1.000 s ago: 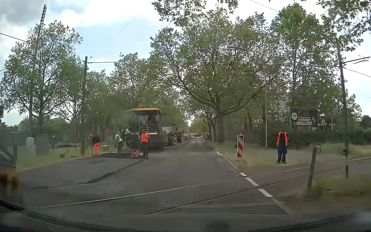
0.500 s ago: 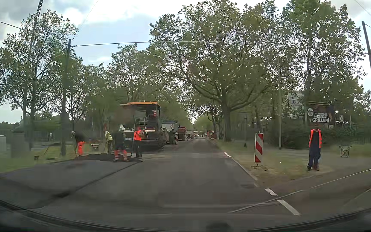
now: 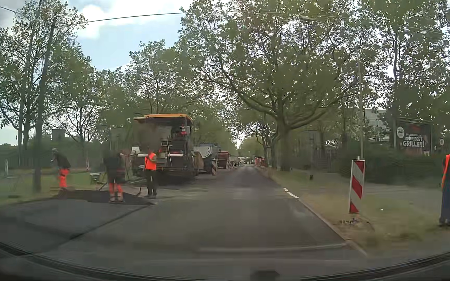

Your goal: Follow the waypoints while adhering to traffic rules and regulations

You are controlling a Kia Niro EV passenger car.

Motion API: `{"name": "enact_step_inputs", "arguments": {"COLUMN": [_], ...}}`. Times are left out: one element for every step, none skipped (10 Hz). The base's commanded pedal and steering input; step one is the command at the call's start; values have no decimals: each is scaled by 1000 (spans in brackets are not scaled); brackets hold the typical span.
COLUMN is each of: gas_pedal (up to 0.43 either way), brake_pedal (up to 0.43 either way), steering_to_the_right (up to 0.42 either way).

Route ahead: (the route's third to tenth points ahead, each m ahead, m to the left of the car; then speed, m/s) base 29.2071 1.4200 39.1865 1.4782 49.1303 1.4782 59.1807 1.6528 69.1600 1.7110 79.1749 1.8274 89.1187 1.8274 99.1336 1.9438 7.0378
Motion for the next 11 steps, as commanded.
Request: {"name": "enact_step_inputs", "arguments": {"gas_pedal": [189, 189, 189, 189, 189, 177, 157, 130, 130, 130, 118], "brake_pedal": [30, 30, 30, 30, 30, 37, 30, 30, 30, 37, 30], "steering_to_the_right": [-5, -2, 4, 9, 9, 8, 8, 8, 8, 8, 7]}}
